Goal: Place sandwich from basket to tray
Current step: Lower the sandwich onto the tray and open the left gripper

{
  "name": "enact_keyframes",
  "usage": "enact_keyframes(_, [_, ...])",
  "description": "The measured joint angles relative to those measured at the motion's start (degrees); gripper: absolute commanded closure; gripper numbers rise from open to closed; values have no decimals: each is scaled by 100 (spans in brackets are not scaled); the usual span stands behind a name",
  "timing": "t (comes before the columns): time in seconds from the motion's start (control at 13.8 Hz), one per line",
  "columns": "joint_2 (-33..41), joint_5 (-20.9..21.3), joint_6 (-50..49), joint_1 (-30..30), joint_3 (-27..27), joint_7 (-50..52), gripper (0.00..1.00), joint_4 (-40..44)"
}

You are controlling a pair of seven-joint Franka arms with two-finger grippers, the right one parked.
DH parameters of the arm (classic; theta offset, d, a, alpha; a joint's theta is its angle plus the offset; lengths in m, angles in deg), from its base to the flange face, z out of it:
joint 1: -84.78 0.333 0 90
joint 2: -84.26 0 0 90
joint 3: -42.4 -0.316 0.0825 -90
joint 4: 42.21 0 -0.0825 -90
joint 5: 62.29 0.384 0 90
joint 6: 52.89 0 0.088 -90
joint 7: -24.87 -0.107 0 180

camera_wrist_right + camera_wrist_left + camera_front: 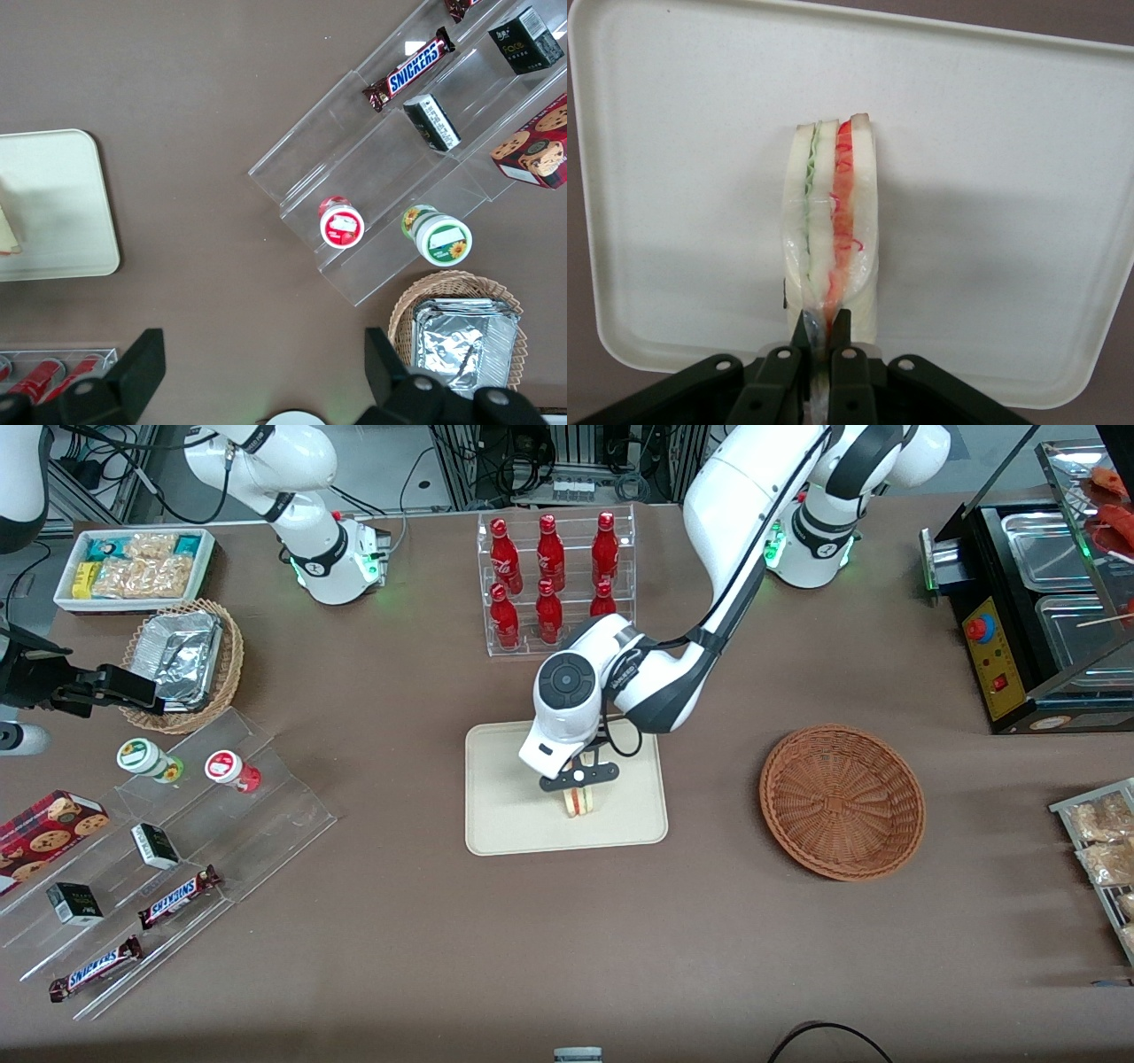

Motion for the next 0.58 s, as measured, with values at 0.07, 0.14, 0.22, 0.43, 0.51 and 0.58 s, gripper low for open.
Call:
enact_keyframes(0.07, [-12,0,24,-5,-1,37,100,6])
enact_keyframes(0.14, [-23,0,29,-6,-2,59,100,10])
enact_keyframes(0.22, [-33,0,30,-6,-4,71,100,12])
enact_keyframes(0.43, [-73,0,37,-6,-6,89,80,17])
enact_keyframes(0.51, [-91,0,40,-6,-6,91,43,23])
enact_keyframes(0.58, [-110,0,42,-6,-6,93,0,32])
